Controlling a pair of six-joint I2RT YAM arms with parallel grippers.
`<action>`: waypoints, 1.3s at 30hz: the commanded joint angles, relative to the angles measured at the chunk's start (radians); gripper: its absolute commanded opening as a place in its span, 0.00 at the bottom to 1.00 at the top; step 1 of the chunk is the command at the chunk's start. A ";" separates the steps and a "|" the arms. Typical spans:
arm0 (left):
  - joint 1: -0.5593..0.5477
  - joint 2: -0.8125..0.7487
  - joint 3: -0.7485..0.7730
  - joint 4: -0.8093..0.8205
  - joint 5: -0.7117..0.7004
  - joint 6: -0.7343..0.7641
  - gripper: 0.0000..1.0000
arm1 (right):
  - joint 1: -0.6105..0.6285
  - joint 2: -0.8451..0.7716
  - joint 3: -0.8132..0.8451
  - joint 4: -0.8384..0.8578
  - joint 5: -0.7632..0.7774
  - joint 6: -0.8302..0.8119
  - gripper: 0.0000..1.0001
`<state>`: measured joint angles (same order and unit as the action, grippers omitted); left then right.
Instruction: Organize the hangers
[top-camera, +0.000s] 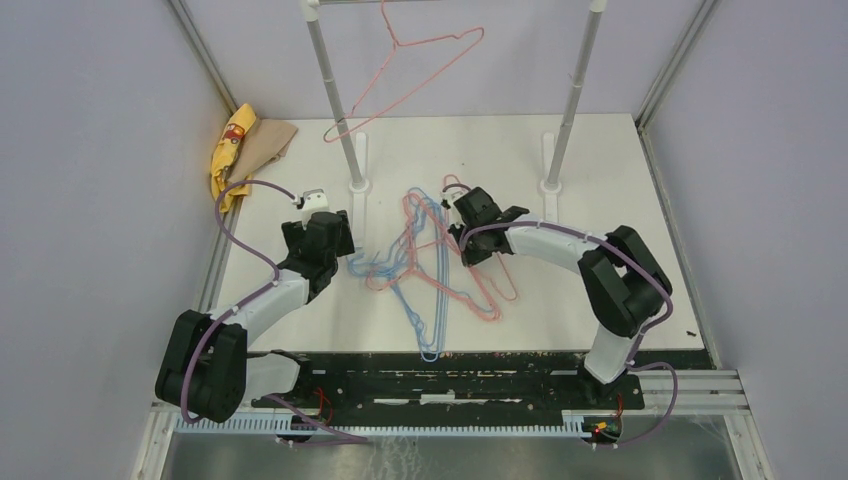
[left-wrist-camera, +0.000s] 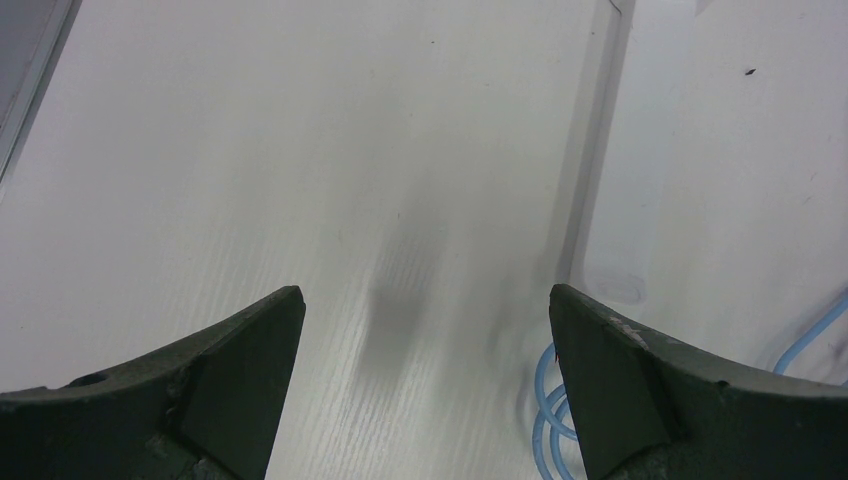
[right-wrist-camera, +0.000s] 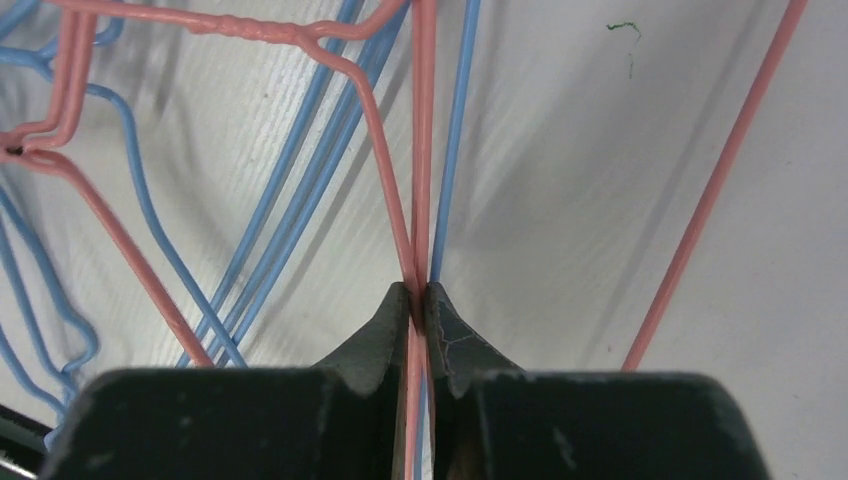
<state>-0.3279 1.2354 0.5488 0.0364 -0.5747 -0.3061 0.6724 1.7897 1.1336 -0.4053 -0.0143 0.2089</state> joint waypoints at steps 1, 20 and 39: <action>-0.003 0.001 0.008 0.039 -0.025 -0.024 0.99 | 0.002 -0.128 0.012 -0.024 -0.010 0.010 0.10; -0.003 -0.009 0.004 0.035 -0.024 -0.027 0.99 | 0.000 -0.299 -0.060 0.034 -0.077 0.099 0.01; -0.003 -0.011 0.000 0.041 -0.017 -0.030 0.99 | -0.242 -0.498 0.167 0.256 -0.200 0.336 0.01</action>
<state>-0.3279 1.2354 0.5488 0.0364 -0.5743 -0.3065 0.4530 1.2453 1.1934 -0.2985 -0.0692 0.4603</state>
